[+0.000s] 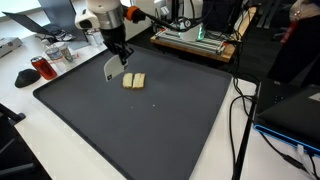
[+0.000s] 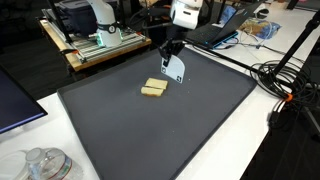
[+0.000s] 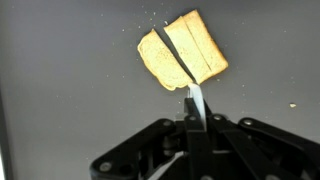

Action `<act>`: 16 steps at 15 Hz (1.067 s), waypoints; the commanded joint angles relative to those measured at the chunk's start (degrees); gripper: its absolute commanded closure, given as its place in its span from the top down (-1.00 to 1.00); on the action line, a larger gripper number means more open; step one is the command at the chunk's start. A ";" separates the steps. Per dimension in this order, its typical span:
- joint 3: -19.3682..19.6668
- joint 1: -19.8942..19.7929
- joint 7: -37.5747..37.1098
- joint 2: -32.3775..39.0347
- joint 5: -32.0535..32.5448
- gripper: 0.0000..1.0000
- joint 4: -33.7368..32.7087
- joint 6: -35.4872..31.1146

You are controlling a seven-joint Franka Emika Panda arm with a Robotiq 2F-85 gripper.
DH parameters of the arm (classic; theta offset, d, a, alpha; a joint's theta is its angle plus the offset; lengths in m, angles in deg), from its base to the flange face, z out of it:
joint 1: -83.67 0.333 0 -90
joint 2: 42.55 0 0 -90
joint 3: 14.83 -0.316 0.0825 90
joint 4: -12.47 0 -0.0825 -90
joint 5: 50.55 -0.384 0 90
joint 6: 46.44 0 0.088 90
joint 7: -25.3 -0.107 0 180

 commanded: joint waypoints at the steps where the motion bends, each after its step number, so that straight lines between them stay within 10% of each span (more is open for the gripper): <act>1: -0.33 -5.98 12.94 -2.36 -8.11 -0.98 1.82 -1.36; 16: 0.95 -22.26 59.95 -8.75 -42.25 -0.98 12.11 -2.65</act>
